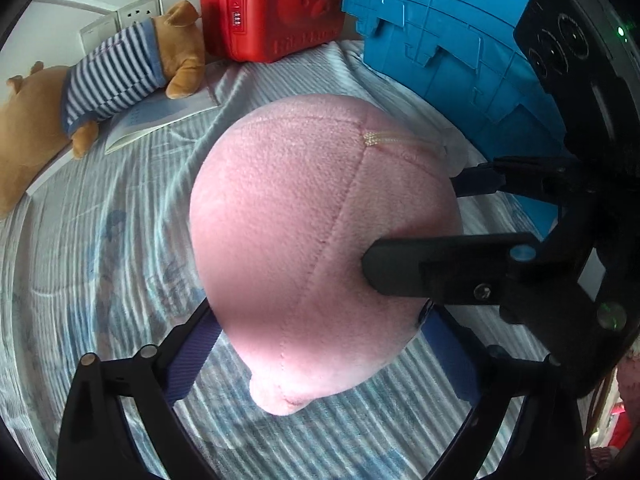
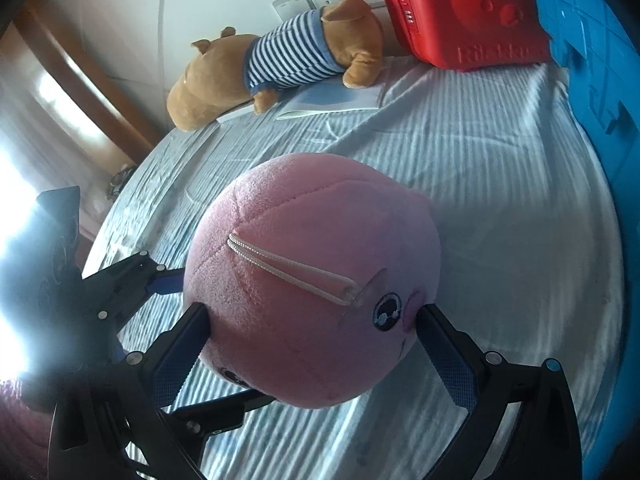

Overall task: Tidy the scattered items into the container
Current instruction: 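Lower both open grippers around the round pink pig-head plush and close them, then lift the pig-head plush with both grippers and turn it toward the crate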

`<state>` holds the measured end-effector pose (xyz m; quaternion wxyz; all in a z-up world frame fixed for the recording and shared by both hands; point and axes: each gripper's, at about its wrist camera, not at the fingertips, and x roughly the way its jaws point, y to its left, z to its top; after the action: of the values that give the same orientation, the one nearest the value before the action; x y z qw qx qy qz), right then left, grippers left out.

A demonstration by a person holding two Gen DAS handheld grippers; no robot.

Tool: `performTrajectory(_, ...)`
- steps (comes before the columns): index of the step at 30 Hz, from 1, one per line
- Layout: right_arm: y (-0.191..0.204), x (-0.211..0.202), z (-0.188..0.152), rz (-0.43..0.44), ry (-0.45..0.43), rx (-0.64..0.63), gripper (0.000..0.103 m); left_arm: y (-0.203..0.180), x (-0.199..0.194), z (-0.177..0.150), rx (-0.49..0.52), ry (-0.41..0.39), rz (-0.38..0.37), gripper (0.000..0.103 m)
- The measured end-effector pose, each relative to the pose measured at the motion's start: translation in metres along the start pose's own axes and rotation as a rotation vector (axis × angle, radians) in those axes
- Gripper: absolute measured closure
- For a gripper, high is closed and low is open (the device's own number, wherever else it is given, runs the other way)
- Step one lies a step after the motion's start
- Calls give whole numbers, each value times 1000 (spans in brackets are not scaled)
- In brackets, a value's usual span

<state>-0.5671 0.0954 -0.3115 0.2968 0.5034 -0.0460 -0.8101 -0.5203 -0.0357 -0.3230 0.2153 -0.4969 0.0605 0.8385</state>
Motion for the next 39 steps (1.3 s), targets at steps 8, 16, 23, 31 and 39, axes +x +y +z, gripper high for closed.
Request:
performTrajectory(8,33,-20,-21,-175,-141,-158,0,0,-9,-22,-2,-77,69,3)
performTrajectory(16,20,-51,-25,-191,-188,-109,6,32,-19,-45,-93,-75,250,3)
performTrajectory(23,-1,-34,-10,-28,-121,-7,5,64,-26,-54,-213,-76,155,10)
performTrajectory(31,-13,-28,-10,29,-140,94,0,44,-8,-43,-40,-62,190,10)
performTrajectory(39,-32,-2,5,183,-103,181,0,35,23,-20,97,-40,162,11)
